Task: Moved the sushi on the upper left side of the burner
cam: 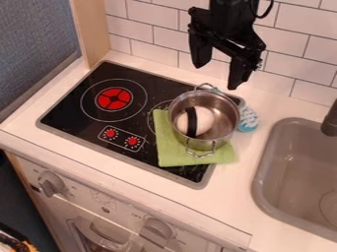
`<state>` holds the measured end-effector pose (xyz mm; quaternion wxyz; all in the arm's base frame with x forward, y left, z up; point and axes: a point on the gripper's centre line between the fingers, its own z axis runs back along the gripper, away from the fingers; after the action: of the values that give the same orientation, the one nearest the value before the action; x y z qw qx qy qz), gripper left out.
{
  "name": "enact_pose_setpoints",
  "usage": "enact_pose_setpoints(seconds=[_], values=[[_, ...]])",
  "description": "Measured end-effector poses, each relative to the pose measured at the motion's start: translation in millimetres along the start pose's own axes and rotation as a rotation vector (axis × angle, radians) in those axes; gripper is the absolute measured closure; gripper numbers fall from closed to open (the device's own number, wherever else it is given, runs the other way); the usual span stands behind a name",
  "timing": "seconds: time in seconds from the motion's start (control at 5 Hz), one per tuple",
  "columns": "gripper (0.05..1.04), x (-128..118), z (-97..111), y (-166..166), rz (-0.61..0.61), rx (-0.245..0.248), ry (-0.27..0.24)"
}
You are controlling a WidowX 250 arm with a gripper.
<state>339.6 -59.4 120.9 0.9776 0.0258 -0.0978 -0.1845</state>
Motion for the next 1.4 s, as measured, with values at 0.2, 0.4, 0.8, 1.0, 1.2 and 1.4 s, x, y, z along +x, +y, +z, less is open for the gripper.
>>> enact_pose_setpoints(seconds=[0.2, 0.4, 0.8, 1.0, 1.2, 1.4], values=[[0.083, -4.0, -10.2, -1.3, -0.006, -0.006, 0.033], [0.083, -5.3, -13.2, 2.7, -0.073, 0.002, 0.031], [0.083, -10.1, -34.4, 13.1, -0.123, 0.006, 0.025], [0.083, -16.8, -53.9, 19.1, -0.145, -0.007, 0.035], [0.083, -18.5, -68.4, 20.3, -0.161, -0.051, 0.004], [0.134, -21.8, -80.5, 21.5, -0.163, -0.024, 0.04]])
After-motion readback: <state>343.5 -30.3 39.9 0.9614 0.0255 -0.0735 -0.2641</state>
